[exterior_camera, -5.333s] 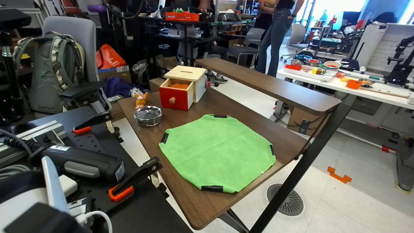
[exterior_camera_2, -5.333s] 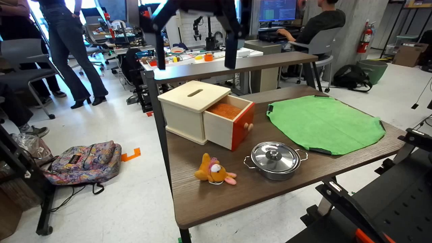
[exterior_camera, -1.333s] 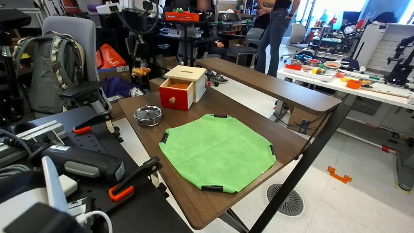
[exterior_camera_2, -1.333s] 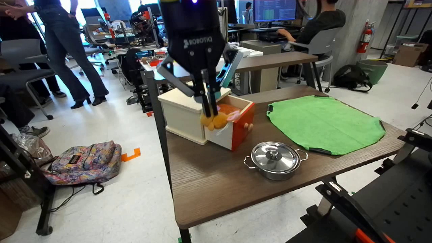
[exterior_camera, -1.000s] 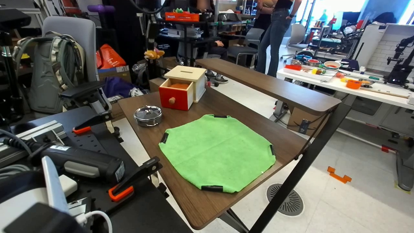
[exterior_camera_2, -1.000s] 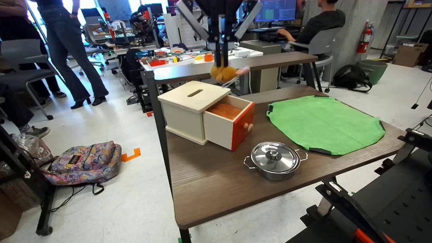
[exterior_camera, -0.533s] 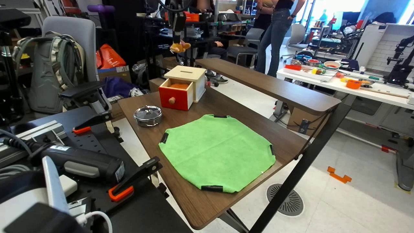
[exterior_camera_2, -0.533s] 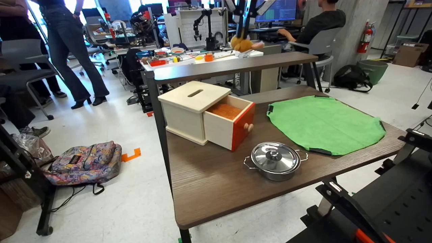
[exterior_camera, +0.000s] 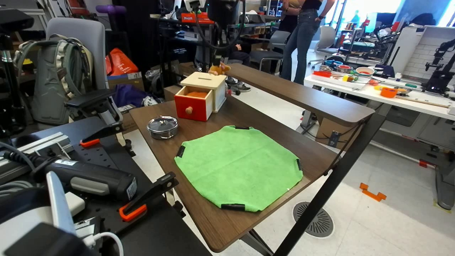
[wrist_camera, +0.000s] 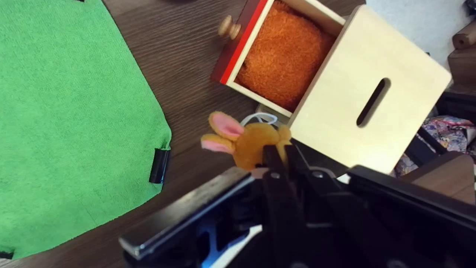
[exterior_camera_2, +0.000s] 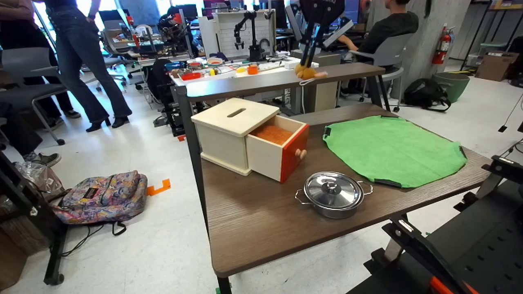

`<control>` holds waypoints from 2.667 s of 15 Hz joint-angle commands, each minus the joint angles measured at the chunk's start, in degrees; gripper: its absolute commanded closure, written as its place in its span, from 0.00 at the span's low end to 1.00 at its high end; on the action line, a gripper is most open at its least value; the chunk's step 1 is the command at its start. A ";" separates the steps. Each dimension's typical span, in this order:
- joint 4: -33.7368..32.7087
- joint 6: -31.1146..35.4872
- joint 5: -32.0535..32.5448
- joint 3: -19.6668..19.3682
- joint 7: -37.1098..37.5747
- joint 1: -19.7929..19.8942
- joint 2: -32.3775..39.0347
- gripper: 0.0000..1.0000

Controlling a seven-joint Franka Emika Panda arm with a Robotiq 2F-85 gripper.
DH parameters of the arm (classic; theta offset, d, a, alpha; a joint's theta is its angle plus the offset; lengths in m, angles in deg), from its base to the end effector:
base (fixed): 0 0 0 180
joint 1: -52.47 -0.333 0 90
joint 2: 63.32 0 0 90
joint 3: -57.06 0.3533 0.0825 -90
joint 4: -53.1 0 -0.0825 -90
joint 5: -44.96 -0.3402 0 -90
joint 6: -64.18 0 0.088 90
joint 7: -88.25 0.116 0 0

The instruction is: Move the orange toy to the right, move it back to the left and slide the green cloth to the left

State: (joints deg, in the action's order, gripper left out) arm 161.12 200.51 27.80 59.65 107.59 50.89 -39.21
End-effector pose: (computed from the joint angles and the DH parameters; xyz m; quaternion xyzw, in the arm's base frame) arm 0.6222 0.0475 0.3464 -0.9642 0.2357 -0.0113 0.1208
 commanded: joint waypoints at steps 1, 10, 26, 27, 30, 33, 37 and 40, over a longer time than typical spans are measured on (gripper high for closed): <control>-4.04 -0.16 -5.37 0.50 -3.93 3.17 4.89 0.98; -10.81 0.44 -5.08 -0.85 -0.15 3.11 16.33 0.98; -12.94 2.66 -4.55 -2.70 7.92 0.46 22.47 0.51; -11.27 3.73 -4.83 -2.43 7.36 0.45 21.01 0.45; -4.76 9.44 -5.45 -1.99 6.53 -0.29 15.85 0.23; 2.46 14.38 -6.54 -0.50 4.76 0.08 9.83 0.01; 5.01 12.75 -6.30 -0.07 4.99 0.43 6.44 0.00; 5.53 12.87 -5.98 -0.55 5.58 0.21 5.64 0.00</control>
State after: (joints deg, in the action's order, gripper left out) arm 164.62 212.82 22.97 59.05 114.10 50.86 -31.48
